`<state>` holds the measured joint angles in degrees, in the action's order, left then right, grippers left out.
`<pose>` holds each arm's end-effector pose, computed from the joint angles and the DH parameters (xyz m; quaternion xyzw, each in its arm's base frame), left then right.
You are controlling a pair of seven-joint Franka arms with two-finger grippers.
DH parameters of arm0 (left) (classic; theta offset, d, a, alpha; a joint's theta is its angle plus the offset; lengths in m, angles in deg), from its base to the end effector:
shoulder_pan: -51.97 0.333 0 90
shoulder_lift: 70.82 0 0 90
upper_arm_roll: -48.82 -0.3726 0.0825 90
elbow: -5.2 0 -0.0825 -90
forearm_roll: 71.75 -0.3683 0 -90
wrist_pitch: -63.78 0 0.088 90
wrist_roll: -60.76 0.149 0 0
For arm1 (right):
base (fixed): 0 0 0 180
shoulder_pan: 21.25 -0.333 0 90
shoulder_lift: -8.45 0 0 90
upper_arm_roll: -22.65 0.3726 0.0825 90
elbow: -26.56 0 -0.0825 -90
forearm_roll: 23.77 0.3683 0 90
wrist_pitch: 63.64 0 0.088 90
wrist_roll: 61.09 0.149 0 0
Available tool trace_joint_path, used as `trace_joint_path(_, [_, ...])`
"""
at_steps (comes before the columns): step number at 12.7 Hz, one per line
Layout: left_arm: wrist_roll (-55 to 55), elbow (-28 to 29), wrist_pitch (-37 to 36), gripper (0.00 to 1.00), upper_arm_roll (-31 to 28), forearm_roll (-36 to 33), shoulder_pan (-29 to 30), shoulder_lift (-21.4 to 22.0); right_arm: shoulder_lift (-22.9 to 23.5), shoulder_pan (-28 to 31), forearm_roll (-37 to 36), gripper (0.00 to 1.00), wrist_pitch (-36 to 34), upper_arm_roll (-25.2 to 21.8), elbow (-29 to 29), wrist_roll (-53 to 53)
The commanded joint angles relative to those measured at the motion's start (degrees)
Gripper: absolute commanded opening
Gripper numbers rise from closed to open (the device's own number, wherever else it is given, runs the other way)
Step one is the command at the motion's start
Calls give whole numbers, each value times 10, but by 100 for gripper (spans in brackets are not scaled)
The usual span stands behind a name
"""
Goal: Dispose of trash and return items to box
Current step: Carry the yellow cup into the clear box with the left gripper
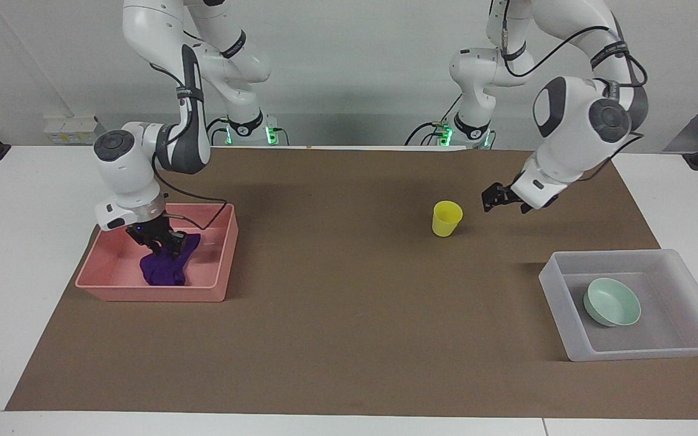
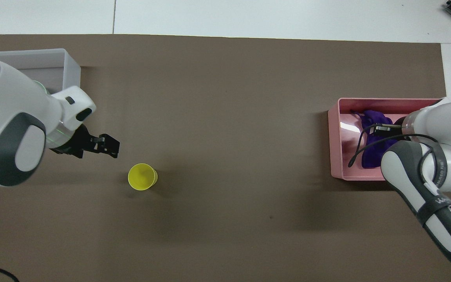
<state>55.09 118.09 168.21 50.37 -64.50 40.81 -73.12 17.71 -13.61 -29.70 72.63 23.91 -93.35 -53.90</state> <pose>0.5086 -0.1304 0.4580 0.9930 -0.0397 -0.1020 0.0443 0.5808 -0.0694 0.3820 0.9939 -0.0832 0.0622 0.0358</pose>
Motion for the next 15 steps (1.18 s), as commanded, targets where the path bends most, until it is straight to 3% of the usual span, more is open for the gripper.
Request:
trace_joint_path(1, [-29, 112, 103, 100, -10, 11, -39, 41, -17, -29, 7, 100, -58, 8, 50, 4])
trace_joint_path(5, [-36, 153, 146, 100, -10, 11, -73, 32, -42, -75, 0, 100, -99, 8, 91, 61])
trace_joint_path(6, [-37, 154, 156, 88, -10, 11, -74, 25, -50, -76, 0, 100, -125, 8, 106, 63])
trace_joint_path(7, [-36, 153, 157, 45, -11, 11, -73, 15, -57, -76, 7, 100, -154, 10, 123, 63])
trace_joint_path(8, [-36, 151, 157, 11, -11, 11, -75, 5, -70, -75, 9, 100, -179, 11, 136, 63])
trace_joint_path(10, [-38, 150, 154, 0, -11, 11, -75, -3, -94, -72, 10, 100, -223, 10, 153, 62])
trace_joint_path(13, [-50, 139, 140, 0, -13, 11, -69, -2, -118, -68, 11, 100, -306, 8, 191, 57])
trace_joint_path(15, [-54, 86, 79, 0, -16, 8, -55, -3, -119, -66, 29, 100, -365, 3, 226, 50])
